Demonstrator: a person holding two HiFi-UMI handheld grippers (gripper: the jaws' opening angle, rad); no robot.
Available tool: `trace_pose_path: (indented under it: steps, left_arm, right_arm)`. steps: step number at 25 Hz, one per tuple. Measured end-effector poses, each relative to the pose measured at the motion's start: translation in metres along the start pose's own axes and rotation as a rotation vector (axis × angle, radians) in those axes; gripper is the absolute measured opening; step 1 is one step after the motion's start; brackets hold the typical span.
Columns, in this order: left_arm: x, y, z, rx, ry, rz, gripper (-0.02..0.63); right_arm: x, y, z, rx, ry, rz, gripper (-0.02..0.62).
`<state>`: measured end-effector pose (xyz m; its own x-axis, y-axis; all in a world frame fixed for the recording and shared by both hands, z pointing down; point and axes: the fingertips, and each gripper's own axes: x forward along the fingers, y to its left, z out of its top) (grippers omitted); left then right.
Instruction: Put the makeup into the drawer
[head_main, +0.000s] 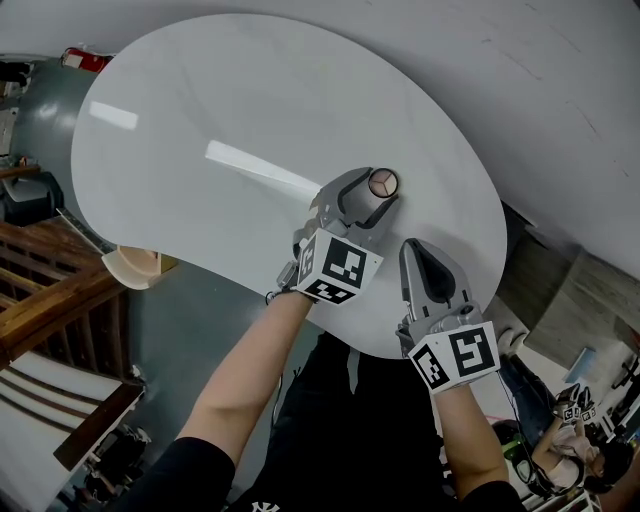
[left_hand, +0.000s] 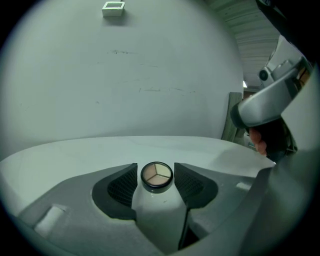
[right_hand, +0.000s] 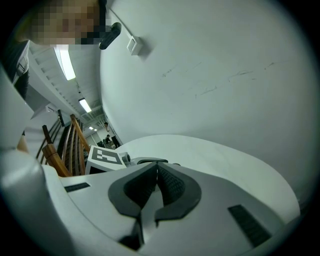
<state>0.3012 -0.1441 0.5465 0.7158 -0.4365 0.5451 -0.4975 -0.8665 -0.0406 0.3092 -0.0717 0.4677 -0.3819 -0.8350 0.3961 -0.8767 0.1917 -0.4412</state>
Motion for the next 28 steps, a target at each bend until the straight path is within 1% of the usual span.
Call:
trace_pose_path:
  steps: [3, 11, 14, 18, 24, 28]
  left_arm:
    - [0.002, -0.002, -0.002, 0.024, 0.025, -0.002, 0.216]
    - [0.010, -0.003, -0.010, 0.034, 0.124, 0.003, 0.216]
    - [0.012, -0.002, -0.012, 0.035, 0.146, 0.010, 0.216]
    - [0.013, -0.001, -0.012, 0.018, 0.162, 0.001, 0.218]
    - [0.013, -0.001, -0.012, 0.023, 0.160, 0.002, 0.218]
    - [0.011, 0.003, -0.010, -0.012, 0.140, 0.012, 0.216]
  right_arm:
    - [0.002, -0.005, 0.001, 0.005, -0.004, -0.008, 0.015]
    - [0.001, -0.009, 0.004, 0.009, -0.008, -0.017, 0.015]
    - [0.001, -0.009, 0.005, 0.009, -0.008, -0.016, 0.015]
    - [0.001, -0.012, 0.003, 0.012, -0.002, -0.019, 0.015]
    - [0.000, -0.012, 0.004, 0.011, 0.005, -0.020, 0.015]
    - [0.000, -0.010, 0.005, 0.007, 0.009, -0.017, 0.015]
